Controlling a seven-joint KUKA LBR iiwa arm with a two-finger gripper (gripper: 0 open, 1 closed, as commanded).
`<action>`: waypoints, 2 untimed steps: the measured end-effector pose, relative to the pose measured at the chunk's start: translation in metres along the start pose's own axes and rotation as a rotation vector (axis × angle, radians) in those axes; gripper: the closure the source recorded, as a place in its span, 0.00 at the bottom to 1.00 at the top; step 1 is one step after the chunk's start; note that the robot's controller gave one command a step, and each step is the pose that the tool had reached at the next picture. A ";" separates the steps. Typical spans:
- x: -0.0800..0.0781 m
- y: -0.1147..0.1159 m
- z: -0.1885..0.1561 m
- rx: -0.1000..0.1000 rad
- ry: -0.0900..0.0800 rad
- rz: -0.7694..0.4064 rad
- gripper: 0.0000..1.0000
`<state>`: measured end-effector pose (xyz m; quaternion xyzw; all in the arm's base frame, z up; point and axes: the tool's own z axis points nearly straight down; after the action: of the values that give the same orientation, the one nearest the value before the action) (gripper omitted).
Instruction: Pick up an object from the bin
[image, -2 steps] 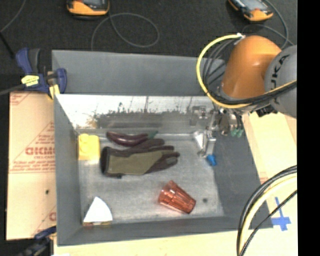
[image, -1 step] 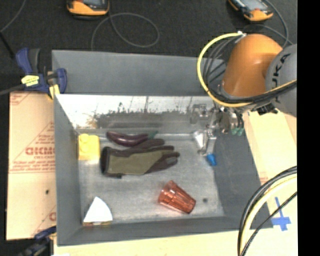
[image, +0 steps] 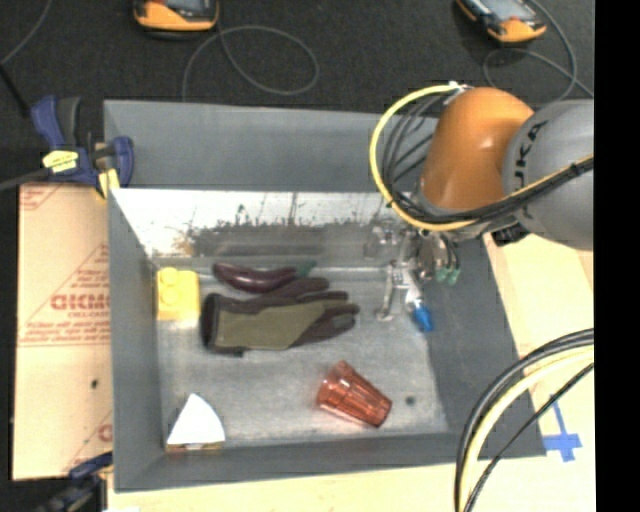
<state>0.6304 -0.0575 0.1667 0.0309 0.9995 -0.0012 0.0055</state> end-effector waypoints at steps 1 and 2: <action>0.016 0.015 0.060 -0.002 0.001 0.153 0.00; 0.005 0.020 0.087 0.000 0.006 0.157 0.00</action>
Offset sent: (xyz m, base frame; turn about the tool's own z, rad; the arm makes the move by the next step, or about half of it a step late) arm 0.0128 0.0258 -0.0860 0.1302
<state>0.6272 -0.0377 0.0795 0.1091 0.9940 -0.0008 0.0027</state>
